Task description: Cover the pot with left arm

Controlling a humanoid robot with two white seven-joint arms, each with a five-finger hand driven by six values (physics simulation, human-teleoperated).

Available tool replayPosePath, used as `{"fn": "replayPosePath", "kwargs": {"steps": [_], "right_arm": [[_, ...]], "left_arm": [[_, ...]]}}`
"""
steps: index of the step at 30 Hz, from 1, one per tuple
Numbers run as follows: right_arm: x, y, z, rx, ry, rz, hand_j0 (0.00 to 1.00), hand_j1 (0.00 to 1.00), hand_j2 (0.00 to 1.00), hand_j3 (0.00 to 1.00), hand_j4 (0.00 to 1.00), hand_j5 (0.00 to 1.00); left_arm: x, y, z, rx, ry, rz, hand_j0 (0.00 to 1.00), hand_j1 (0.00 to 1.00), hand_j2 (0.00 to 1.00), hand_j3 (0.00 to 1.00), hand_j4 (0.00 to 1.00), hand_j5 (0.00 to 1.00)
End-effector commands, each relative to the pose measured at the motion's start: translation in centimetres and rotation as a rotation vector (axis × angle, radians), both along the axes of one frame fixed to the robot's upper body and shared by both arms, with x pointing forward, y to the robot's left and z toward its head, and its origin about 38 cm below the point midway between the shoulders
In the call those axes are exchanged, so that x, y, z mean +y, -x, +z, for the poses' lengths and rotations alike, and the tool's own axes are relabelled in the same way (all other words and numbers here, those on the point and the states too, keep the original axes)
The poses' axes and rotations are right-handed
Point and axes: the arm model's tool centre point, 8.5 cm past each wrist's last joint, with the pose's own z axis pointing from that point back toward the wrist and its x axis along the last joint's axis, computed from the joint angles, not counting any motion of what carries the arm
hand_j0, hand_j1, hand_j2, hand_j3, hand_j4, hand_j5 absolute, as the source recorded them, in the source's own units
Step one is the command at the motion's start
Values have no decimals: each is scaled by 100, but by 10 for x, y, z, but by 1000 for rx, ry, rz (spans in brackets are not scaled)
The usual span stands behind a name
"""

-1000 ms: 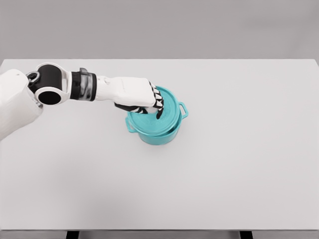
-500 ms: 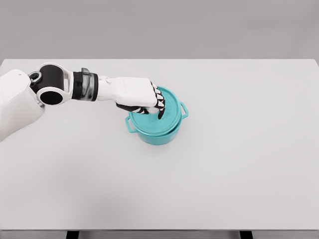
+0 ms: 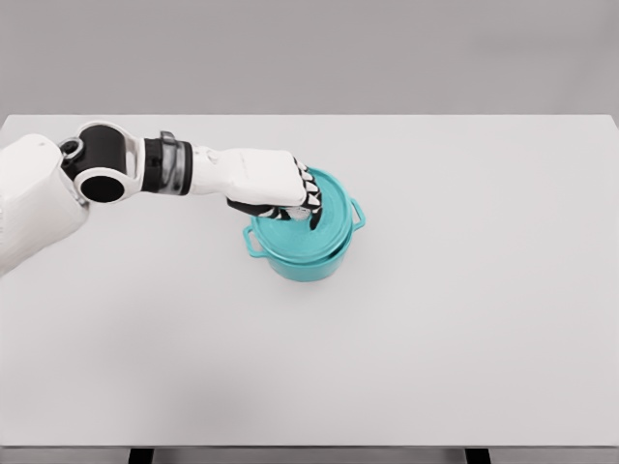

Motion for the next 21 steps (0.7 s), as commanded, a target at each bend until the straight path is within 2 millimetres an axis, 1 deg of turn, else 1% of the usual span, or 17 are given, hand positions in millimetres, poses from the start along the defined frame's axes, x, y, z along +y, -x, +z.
{"fn": "replayPosePath", "kwargs": {"steps": [1, 6, 7, 9, 10, 16, 21], "right_arm": [[0, 0, 0, 0, 0, 0, 100, 100, 100, 100, 100, 100], [0, 0, 0, 0, 0, 0, 100, 100, 100, 100, 100, 100], [0, 0, 0, 0, 0, 0, 100, 100, 100, 100, 100, 100], [0, 0, 0, 0, 0, 0, 100, 100, 100, 100, 100, 100], [0, 0, 0, 0, 0, 0, 100, 100, 100, 100, 100, 100], [0, 0, 0, 0, 0, 0, 100, 100, 100, 100, 100, 100], [0, 0, 0, 0, 0, 0, 100, 100, 100, 100, 100, 100]], "left_arm": [[-2, 0, 1, 4, 8, 0, 55, 55, 55, 55, 55, 55], [-1, -2, 1, 3, 6, 5, 56, 56, 56, 56, 56, 56], [-1, -2, 1, 3, 6, 5, 60, 60, 60, 60, 60, 60], [1, -3, 1, 3, 5, 11, 65, 65, 65, 65, 65, 65], [1, -3, 1, 3, 6, 11, 68, 68, 68, 68, 68, 68], [1, -4, 1, 3, 6, 12, 68, 68, 68, 68, 68, 68], [-5, -2, 1, 4, 15, 1, 67, 67, 67, 67, 67, 67]]}}
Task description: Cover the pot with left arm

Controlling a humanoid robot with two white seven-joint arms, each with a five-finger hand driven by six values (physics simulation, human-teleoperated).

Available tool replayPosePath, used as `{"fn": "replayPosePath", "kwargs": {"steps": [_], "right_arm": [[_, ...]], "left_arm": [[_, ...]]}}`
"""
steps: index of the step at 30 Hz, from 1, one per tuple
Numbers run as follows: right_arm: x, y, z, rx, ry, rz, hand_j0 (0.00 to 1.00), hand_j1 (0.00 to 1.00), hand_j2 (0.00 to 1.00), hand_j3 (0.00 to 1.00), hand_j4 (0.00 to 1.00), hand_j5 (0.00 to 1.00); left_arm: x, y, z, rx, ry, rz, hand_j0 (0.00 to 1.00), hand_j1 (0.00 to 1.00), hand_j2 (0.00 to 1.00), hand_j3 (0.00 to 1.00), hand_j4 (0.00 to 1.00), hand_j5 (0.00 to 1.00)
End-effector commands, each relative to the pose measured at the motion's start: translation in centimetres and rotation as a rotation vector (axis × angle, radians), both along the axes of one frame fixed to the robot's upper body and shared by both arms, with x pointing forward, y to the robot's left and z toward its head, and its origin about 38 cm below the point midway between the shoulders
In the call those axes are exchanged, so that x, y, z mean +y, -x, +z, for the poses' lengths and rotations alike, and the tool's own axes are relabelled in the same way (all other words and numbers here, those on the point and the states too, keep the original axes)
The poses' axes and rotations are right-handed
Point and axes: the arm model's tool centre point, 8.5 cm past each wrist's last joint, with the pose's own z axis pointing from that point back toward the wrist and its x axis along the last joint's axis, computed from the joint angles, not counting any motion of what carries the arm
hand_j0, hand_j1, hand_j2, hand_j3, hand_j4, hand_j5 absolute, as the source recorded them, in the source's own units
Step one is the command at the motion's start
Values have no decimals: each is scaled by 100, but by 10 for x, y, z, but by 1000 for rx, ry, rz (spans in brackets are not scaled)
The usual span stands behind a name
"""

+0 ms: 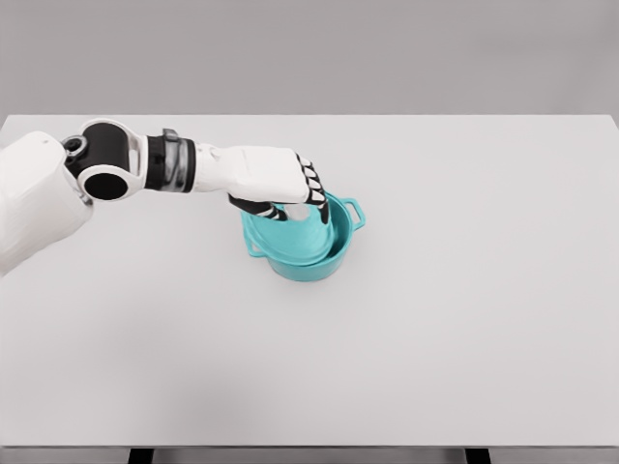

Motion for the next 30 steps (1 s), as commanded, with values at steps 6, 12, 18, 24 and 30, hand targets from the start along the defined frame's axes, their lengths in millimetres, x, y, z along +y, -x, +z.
{"fn": "replayPosePath", "kwargs": {"steps": [6, 12, 18, 24, 30], "right_arm": [[0, 0, 0, 0, 0, 0, 100, 100, 100, 100, 100, 100], [0, 0, 0, 0, 0, 0, 100, 100, 100, 100, 100, 100], [0, 0, 0, 0, 0, 0, 100, 100, 100, 100, 100, 100], [0, 0, 0, 0, 0, 0, 100, 100, 100, 100, 100, 100], [0, 0, 0, 0, 0, 0, 100, 100, 100, 100, 100, 100]], "left_arm": [[-3, 0, 1, 4, 12, -2, 66, 66, 66, 66, 66, 66], [-2, 1, 2, 4, 20, -1, 88, 88, 88, 88, 88, 88], [7, 3, 11, -7, 34, 6, 100, 100, 100, 100, 100, 100], [21, 11, 35, -19, 90, 1, 100, 100, 100, 100, 100, 100], [53, 20, 53, -30, 98, 29, 100, 100, 100, 100, 100, 100]]}}
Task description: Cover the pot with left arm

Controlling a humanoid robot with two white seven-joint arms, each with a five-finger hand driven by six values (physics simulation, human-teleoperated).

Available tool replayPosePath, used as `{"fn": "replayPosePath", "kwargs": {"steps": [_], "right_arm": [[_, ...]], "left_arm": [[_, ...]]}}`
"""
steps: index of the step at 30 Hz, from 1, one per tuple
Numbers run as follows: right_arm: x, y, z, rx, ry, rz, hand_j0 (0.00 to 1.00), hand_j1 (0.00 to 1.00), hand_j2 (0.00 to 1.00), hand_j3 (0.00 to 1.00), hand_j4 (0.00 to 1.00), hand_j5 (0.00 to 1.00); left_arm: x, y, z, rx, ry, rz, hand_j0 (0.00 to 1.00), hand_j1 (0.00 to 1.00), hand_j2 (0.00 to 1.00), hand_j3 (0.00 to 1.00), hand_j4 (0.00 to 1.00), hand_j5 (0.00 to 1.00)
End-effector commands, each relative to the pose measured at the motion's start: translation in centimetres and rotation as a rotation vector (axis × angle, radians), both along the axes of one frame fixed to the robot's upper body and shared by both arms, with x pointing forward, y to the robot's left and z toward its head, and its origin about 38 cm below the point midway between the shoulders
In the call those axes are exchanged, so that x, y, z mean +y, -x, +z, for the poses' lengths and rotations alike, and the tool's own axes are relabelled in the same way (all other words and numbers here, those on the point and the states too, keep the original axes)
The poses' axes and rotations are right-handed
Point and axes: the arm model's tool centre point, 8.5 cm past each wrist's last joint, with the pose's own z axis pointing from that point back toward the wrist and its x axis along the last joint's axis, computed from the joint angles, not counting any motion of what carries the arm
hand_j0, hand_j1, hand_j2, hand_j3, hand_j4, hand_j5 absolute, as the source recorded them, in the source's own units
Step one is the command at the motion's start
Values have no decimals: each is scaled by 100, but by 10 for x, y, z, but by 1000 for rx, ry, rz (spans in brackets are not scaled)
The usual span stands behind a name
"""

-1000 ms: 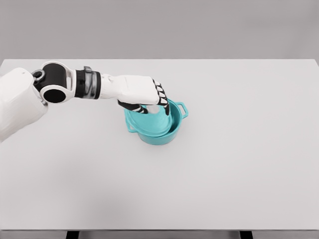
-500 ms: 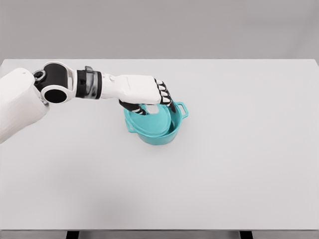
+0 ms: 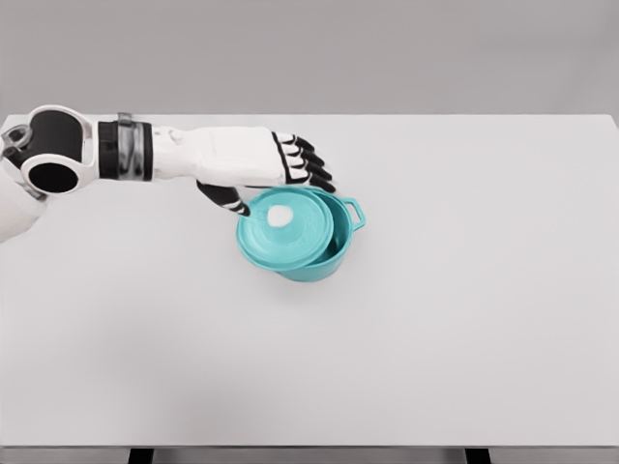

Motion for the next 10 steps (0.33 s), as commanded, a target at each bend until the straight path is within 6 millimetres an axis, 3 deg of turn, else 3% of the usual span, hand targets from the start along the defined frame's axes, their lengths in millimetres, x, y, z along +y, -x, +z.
{"fn": "replayPosePath", "kwargs": {"steps": [1, 4, 6, 8, 10], "right_arm": [[0, 0, 0, 0, 0, 0, 100, 100, 100, 100, 100, 100], [0, 0, 0, 0, 0, 0, 100, 100, 100, 100, 100, 100], [0, 0, 0, 0, 0, 0, 100, 100, 100, 100, 100, 100], [0, 0, 0, 0, 0, 0, 100, 100, 100, 100, 100, 100], [0, 0, 0, 0, 0, 0, 100, 100, 100, 100, 100, 100]], "left_arm": [[32, 9, 32, -52, 23, 38, 100, 100, 100, 100, 100, 100], [107, 31, 55, -67, 21, 171, 100, 100, 100, 100, 100, 100], [143, 41, 64, -53, 72, 253, 100, 100, 100, 100, 100, 100], [165, 50, 43, -7, 93, 317, 100, 100, 100, 100, 100, 100], [170, 50, 37, 8, 97, 334, 100, 100, 100, 100, 100, 100]]}}
